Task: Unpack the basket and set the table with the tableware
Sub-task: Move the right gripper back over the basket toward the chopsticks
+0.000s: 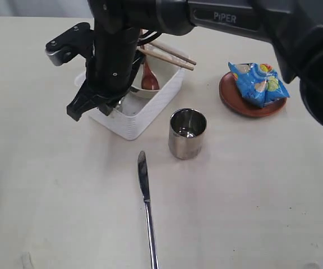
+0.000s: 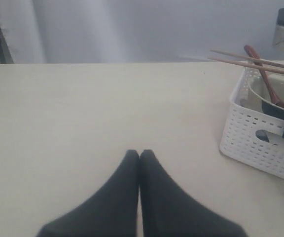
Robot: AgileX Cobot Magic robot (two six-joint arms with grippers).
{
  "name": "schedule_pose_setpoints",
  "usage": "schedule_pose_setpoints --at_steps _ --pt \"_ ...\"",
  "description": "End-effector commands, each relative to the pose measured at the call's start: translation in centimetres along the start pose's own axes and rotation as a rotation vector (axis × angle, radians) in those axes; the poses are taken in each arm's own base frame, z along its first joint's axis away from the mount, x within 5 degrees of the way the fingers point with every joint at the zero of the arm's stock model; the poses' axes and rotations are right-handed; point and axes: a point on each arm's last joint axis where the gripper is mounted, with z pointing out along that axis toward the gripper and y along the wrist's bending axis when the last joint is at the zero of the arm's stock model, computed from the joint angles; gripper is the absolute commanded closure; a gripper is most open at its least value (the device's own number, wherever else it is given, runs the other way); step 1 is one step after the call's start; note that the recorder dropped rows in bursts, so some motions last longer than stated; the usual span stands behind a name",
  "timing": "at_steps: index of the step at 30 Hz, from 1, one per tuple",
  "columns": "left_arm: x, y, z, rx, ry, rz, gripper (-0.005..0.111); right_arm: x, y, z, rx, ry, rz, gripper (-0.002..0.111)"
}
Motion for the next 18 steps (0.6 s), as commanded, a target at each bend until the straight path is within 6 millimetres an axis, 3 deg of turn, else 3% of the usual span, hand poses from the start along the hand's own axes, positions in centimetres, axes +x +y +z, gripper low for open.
schedule_pose_setpoints --at_steps 1,14,18 --pt "0.0 0.0 0.0 0.006 -0.006 0.007 0.107 -0.9 2.2 0.0 -0.032 -0.053 0.031 0.109" --pt "0.0 0.0 0.0 0.006 -0.006 0.007 0.107 -1.4 7.3 0.2 -0.084 -0.078 0.089 0.109" --pt "0.0 0.0 0.0 0.006 -0.006 0.007 0.107 -1.5 8.1 0.2 -0.095 -0.083 0.088 0.108"
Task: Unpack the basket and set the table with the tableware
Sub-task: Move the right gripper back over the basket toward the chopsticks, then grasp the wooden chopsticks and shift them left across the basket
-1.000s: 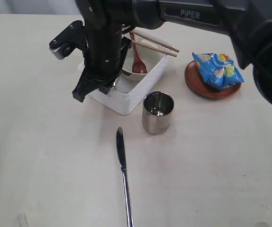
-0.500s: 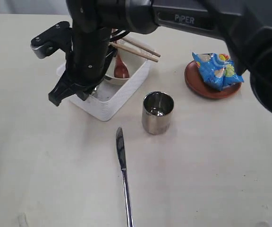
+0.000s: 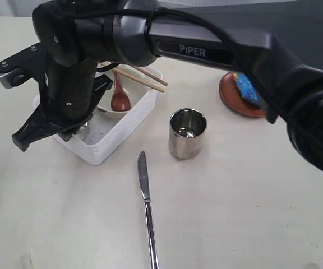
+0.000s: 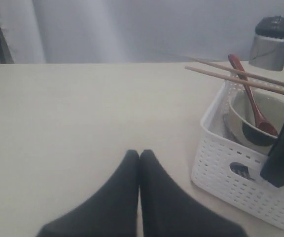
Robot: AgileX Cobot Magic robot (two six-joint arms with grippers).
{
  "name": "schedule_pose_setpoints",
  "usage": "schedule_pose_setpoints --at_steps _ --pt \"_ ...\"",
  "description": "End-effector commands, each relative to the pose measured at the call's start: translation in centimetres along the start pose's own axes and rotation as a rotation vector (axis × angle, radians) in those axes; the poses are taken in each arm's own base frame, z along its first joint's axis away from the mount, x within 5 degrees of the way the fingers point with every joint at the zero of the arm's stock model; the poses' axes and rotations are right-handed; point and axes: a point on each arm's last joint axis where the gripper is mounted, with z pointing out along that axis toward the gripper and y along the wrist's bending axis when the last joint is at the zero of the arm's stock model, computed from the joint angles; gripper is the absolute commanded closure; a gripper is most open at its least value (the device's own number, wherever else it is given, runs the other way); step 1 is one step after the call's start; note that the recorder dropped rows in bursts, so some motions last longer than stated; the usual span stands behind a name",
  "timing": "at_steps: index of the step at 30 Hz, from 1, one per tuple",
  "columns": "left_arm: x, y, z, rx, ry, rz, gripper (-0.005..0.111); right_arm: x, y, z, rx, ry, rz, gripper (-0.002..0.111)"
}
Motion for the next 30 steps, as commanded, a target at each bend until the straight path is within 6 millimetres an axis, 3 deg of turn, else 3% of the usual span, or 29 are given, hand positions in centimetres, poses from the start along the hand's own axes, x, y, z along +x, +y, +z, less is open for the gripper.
schedule_pose_setpoints --at_steps 1,8,11,15,17,25,30 --pt "0.0 0.0 0.0 0.006 -0.006 0.007 0.107 -0.4 1.0 -0.1 -0.036 -0.032 0.029 0.108" --pt "0.0 0.0 0.0 0.006 -0.006 0.007 0.107 -0.3 1.1 -0.1 -0.051 -0.027 0.050 0.107" --pt "0.0 0.0 0.0 0.006 -0.006 0.007 0.107 -0.3 1.2 -0.1 -0.056 -0.022 0.054 0.092" --pt "0.0 0.0 0.0 0.006 -0.006 0.007 0.107 -0.2 1.2 -0.2 -0.057 -0.007 0.053 0.064" --pt "0.0 0.0 0.0 0.006 -0.006 0.007 0.107 -0.6 1.3 -0.8 -0.060 -0.010 0.049 0.062" --pt "0.0 0.0 0.0 0.006 -0.006 0.007 0.107 -3.0 1.4 -6.3 -0.003 -0.047 -0.012 0.064" --pt "0.0 0.0 0.0 0.006 -0.006 0.007 0.107 -4.3 -1.7 -9.2 0.163 -0.118 0.038 0.061"
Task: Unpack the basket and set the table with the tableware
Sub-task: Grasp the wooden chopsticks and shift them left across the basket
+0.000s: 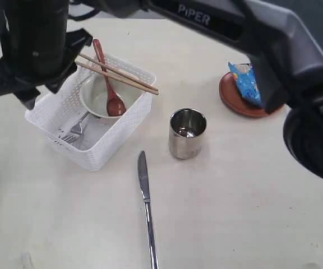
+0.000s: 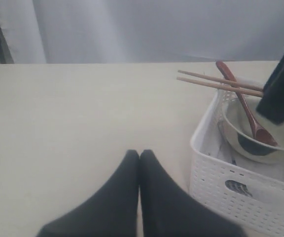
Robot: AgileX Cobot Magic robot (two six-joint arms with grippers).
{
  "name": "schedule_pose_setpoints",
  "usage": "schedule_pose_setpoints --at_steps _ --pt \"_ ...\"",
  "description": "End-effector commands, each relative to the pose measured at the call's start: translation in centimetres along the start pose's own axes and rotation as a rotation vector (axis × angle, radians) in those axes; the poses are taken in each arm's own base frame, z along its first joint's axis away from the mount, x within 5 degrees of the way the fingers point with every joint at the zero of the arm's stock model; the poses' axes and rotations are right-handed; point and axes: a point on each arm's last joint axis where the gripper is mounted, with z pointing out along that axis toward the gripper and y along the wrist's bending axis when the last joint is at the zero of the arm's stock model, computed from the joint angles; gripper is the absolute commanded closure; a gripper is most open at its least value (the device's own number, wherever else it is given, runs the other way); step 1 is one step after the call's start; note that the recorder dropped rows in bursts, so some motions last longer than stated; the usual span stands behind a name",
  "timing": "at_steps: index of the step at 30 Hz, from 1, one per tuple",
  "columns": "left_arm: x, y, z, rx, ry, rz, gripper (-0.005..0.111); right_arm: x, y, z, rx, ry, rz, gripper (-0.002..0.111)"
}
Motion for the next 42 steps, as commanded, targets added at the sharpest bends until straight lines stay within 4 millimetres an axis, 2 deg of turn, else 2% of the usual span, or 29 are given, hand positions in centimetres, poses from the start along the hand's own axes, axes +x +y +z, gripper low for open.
schedule_pose_setpoints --at_steps 1,4,8,11,18,26,31,32,33,34,35,37,42 --pt "0.0 0.0 0.0 0.006 -0.006 0.007 0.107 -0.7 -3.9 -1.8 0.118 -0.036 0.059 0.059" --pt "0.0 0.0 0.0 0.006 -0.006 0.007 0.107 -0.6 -7.1 -1.5 0.137 -0.025 0.120 0.050" --pt "0.0 0.0 0.0 0.006 -0.006 0.007 0.107 0.0 -10.8 -0.1 0.166 0.013 0.131 0.050" --pt "0.0 0.0 0.0 0.006 -0.006 0.007 0.107 0.4 -12.5 1.3 0.134 0.045 0.113 0.050" --pt "0.0 0.0 0.0 0.006 -0.006 0.007 0.107 0.8 -12.6 3.7 0.073 0.090 -0.004 0.050" --pt "0.0 0.0 0.0 0.006 -0.006 0.007 0.107 1.3 -13.3 5.9 0.107 0.140 -0.083 0.054" --pt "0.0 0.0 0.0 0.006 -0.006 0.007 0.107 1.2 -13.5 6.5 0.122 0.125 -0.101 0.055" --pt "0.0 0.0 0.0 0.006 -0.006 0.007 0.107 1.2 -13.5 6.5 0.123 0.123 -0.104 0.059" --pt "0.0 0.0 0.0 0.006 -0.006 0.007 0.107 1.2 -13.5 6.5 0.121 0.129 -0.117 0.073" --pt "0.0 0.0 0.0 0.006 -0.006 0.007 0.107 1.3 -13.4 6.5 0.107 0.133 -0.123 0.079" --pt "0.0 0.0 0.0 0.006 -0.006 0.007 0.107 1.4 -13.2 6.5 0.086 0.151 -0.139 0.096" --pt "0.0 0.0 0.0 0.006 -0.006 0.007 0.107 1.5 -13.1 6.5 0.072 0.157 -0.145 0.109" --pt "0.0 0.0 0.0 0.006 -0.006 0.007 0.107 1.0 -11.9 5.4 -0.016 0.107 -0.111 0.109"
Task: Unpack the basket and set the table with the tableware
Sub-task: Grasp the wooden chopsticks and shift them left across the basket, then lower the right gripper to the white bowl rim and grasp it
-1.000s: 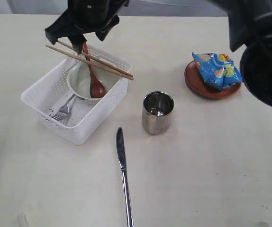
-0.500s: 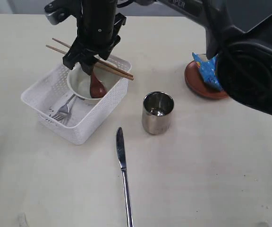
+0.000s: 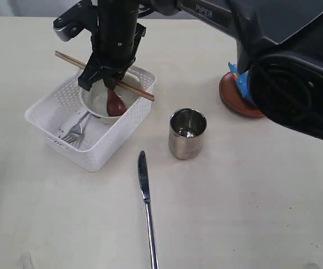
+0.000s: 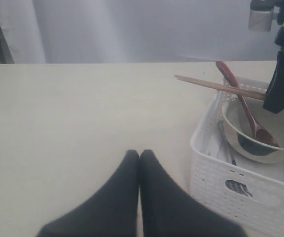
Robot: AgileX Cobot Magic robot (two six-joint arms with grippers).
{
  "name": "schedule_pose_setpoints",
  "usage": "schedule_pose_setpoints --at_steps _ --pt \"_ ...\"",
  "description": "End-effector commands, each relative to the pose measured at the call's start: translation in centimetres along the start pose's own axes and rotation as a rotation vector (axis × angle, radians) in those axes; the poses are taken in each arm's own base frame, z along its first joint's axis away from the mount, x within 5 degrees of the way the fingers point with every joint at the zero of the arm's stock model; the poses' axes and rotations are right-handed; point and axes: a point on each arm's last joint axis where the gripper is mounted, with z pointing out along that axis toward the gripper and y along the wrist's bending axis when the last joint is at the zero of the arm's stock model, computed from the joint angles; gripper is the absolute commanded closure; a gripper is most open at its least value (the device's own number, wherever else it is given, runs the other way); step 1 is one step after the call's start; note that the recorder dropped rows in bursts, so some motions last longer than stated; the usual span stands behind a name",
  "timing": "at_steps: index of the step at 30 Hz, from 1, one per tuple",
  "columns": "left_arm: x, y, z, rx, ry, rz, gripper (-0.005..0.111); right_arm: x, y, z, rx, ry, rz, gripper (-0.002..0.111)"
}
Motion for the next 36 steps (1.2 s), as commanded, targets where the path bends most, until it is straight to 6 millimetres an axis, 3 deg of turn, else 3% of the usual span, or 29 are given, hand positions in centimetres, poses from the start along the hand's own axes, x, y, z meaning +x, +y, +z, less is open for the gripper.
schedule_pose_setpoints --at_steps 1,6,9,18,26,28,31,34,36 --pt "0.0 0.0 0.0 0.006 -0.006 0.007 0.107 -0.6 1.3 -2.4 -0.096 -0.072 0.016 0.109" --pt "0.0 0.0 0.0 0.006 -0.006 0.007 0.107 -1.7 5.9 -3.1 -0.171 -0.100 -0.047 0.109" --pt "0.0 0.0 0.0 0.006 -0.006 0.007 0.107 -1.9 7.4 -3.0 -0.161 -0.088 -0.054 0.109" --pt "0.0 0.0 0.0 0.006 -0.006 0.007 0.107 -0.6 8.8 -0.9 -0.115 0.023 -0.028 0.109" --pt "0.0 0.0 0.0 0.006 -0.006 0.007 0.107 -0.5 8.8 -0.8 -0.116 0.028 -0.022 0.108" --pt "0.0 0.0 0.0 0.006 -0.006 0.007 0.107 -0.5 8.8 -0.8 -0.116 0.028 -0.022 0.100" --pt "0.0 0.0 0.0 0.006 -0.006 0.007 0.107 -0.5 8.8 -0.8 -0.116 0.028 -0.022 0.061" --pt "0.0 0.0 0.0 0.006 -0.006 0.007 0.107 -0.5 8.8 -0.8 -0.115 0.026 -0.022 0.060" --pt "0.0 0.0 0.0 0.006 -0.006 0.007 0.107 -0.6 8.6 -2.1 -0.087 0.004 -0.033 0.060"
